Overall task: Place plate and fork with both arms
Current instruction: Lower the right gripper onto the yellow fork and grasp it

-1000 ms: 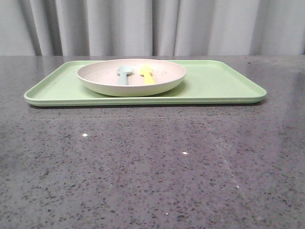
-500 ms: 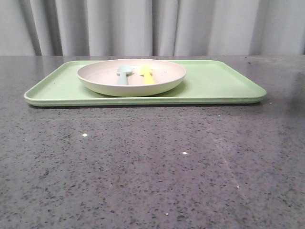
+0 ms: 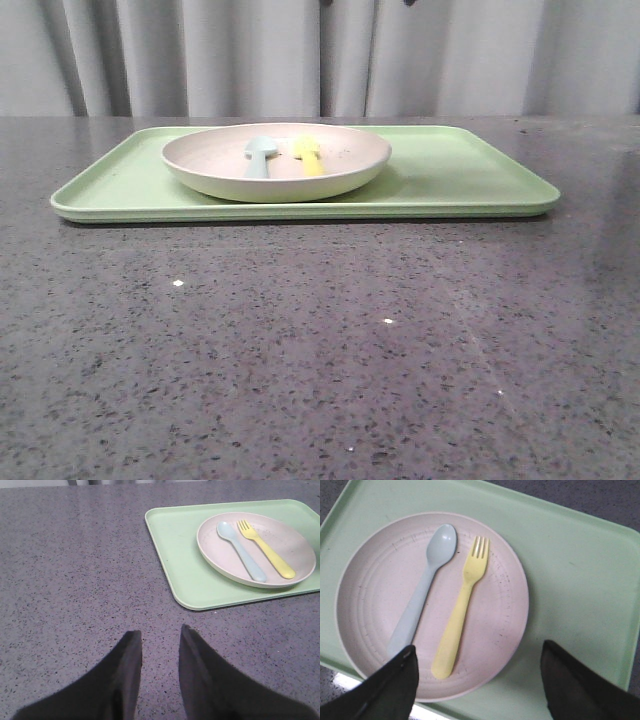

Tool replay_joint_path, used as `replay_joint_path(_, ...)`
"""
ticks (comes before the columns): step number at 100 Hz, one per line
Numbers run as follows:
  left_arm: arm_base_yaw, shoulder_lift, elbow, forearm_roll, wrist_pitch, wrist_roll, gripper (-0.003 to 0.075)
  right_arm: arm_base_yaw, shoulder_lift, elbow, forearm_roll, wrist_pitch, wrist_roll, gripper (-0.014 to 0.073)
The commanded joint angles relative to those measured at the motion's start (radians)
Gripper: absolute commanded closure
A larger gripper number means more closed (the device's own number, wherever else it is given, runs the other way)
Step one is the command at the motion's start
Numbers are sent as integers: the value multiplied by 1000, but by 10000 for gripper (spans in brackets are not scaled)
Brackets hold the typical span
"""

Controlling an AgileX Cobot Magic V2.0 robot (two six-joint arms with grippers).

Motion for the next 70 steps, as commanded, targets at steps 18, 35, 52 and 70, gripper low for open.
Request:
replay_joint_path(18,-5,6,-27,-16,-71,-10,534,-1,115,-150,26,22,-10,74)
replay_joint_path(35,-5,6,-27,-16,-65,-10,534,-1,178,-158,45,22,-10,74)
replay_joint_path(52,-5,6,-27,-16,-62,-10,534,-1,220,-158,55,21,-9,74)
replay_joint_path(70,-5,6,-27,-16,-62,-10,534,-1,254,-158,57,19,-9,74)
